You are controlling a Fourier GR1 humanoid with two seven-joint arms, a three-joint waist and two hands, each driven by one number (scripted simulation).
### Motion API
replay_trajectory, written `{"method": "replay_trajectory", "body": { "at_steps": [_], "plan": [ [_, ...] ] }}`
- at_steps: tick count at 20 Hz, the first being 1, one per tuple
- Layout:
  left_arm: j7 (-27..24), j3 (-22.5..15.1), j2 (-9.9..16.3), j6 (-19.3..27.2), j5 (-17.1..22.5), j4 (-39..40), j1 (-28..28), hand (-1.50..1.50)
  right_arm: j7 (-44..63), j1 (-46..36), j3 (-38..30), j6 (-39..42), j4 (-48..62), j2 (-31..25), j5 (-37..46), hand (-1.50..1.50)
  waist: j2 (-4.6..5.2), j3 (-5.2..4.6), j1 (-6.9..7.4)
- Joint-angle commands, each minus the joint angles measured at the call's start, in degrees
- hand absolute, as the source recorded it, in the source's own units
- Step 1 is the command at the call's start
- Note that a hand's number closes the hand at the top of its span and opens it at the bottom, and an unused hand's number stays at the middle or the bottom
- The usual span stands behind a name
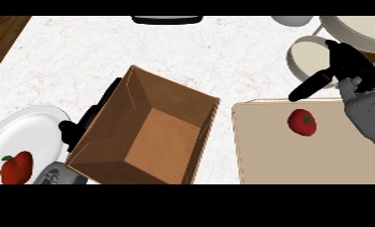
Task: Pick the tomato from the tray and place it in the tiered basket
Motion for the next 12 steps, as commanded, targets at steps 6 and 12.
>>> {"method": "replay_trajectory", "body": {
  "at_steps": [6,12],
  "plan": [
    [-1.2,0.5,-0.6,0.2,-0.9,0.6,-0.6,0.0,14.4,2.7,1.3,1.4,5.7,3.1,0.6,-1.5,0.22,0.07,-0.11],
    [-1.5,2.2,0.6,-1.9,-0.3,1.4,-0.9,0.0,14.4,6.4,0.7,-3.5,3.2,6.9,3.9,-1.5,0.28,0.16,0.13]
  ]
}}
